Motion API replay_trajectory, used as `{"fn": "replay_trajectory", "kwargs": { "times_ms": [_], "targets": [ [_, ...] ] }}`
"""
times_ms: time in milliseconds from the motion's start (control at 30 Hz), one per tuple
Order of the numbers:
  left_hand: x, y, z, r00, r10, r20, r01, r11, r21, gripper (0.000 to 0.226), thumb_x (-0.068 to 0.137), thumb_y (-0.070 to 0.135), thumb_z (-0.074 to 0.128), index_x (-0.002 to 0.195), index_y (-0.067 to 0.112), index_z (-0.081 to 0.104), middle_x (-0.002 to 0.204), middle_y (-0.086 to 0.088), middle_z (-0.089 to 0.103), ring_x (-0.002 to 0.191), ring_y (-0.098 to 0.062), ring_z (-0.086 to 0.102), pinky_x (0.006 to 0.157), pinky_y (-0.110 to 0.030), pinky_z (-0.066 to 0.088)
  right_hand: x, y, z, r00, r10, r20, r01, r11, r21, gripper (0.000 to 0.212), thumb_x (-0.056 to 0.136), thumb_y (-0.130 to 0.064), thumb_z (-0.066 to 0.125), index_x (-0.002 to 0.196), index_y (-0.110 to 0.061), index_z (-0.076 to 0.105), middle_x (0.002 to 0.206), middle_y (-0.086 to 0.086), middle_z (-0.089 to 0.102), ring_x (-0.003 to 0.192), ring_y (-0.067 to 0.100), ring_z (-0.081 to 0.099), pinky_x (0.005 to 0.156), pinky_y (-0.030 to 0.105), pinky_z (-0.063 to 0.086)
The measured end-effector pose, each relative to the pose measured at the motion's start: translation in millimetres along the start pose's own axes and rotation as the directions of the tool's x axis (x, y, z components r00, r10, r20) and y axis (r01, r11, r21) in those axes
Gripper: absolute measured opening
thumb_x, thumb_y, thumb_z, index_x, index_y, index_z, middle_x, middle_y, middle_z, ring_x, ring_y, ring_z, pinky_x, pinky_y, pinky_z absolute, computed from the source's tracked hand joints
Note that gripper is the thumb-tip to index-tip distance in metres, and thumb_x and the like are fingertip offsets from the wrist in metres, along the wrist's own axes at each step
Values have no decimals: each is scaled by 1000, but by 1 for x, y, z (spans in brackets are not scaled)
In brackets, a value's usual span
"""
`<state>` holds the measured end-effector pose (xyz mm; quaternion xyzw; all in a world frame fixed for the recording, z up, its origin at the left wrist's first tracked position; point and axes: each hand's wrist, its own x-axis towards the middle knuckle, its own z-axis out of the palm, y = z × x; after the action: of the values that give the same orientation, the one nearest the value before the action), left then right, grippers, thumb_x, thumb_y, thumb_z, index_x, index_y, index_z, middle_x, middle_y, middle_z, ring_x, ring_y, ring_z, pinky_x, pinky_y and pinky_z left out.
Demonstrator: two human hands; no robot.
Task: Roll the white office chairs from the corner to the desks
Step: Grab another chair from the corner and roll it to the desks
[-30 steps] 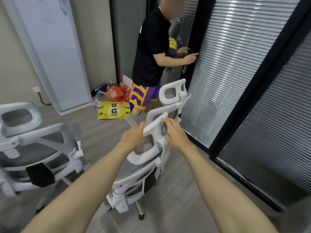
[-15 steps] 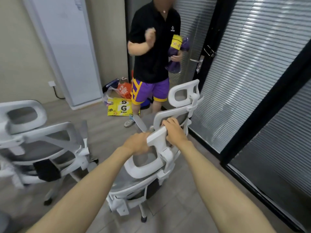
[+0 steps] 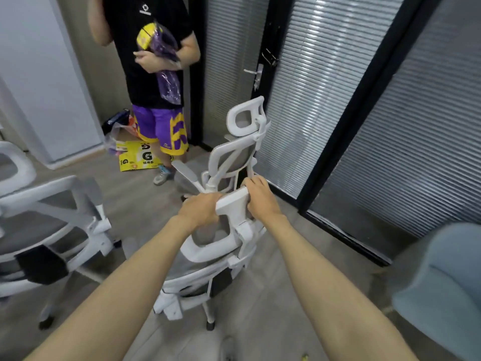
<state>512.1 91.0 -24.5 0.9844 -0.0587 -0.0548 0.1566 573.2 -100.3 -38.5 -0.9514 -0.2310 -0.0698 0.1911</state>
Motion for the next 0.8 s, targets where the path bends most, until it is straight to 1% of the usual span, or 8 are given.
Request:
{"fn": "replay_trajectory", "kwargs": {
  "times_ms": [100,167,267,367,467,567,633,800],
  "targets": [
    [-30,4,5,999,52,6,-52,999,16,45,83,20,64,124,33,57,117,-2,67,108,-33,63,71,-37,42,-42,-12,0,998,20,-58,-22,999,-30,38,78,9,59,111,-11,57,117,4,53,121,22,41,93,35,47],
    [-51,6,9,997,71,18,-72,997,23,41,82,22,64,121,34,57,115,-1,67,109,-33,62,71,-38,41,-70,-19,2,995,25,-100,-36,994,-106,38,74,5,61,107,-13,57,112,4,56,116,26,46,97,42,47],
    [-81,15,17,994,102,34,-102,995,15,32,83,22,63,112,33,58,109,1,67,105,-31,62,72,-38,42,-114,-26,1,984,63,-165,-93,979,-180,38,74,0,66,106,-19,58,110,-1,59,114,24,50,110,53,37],
    [-112,32,23,990,138,21,-139,990,36,38,83,19,62,118,33,59,111,1,67,103,-30,63,70,-37,42,-157,-34,-7,974,91,-205,-128,977,-172,39,75,-1,67,108,-19,59,111,-1,59,115,23,50,116,60,30],
    [-144,61,31,987,158,-7,-157,985,65,43,85,18,62,126,30,59,117,1,66,111,-29,62,72,-37,42,-201,-37,-21,968,152,-198,-189,965,-180,38,77,-1,64,111,-19,59,114,0,59,118,24,49,118,60,26],
    [-178,95,43,986,161,-33,-157,983,95,46,85,20,64,130,30,59,120,-1,68,110,-31,63,83,-42,51,-248,-33,-36,963,203,-179,-237,952,-194,39,78,-3,62,115,-17,58,119,1,59,121,26,49,110,56,38],
    [-202,118,52,988,150,-39,-146,986,84,45,86,20,64,130,29,59,122,-3,67,111,-33,63,89,-45,52,-284,-29,-45,957,227,-179,-259,948,-186,39,79,-4,62,115,-17,57,119,2,59,120,25,48,102,51,45],
    [-265,163,78,979,180,-100,-168,979,119,28,85,15,60,111,26,63,112,-2,68,105,-33,64,84,-41,49,-377,-35,-62,930,300,-211,-331,934,-133,39,81,-4,59,118,-17,57,120,0,57,120,23,44,89,39,50]
  ]
}}
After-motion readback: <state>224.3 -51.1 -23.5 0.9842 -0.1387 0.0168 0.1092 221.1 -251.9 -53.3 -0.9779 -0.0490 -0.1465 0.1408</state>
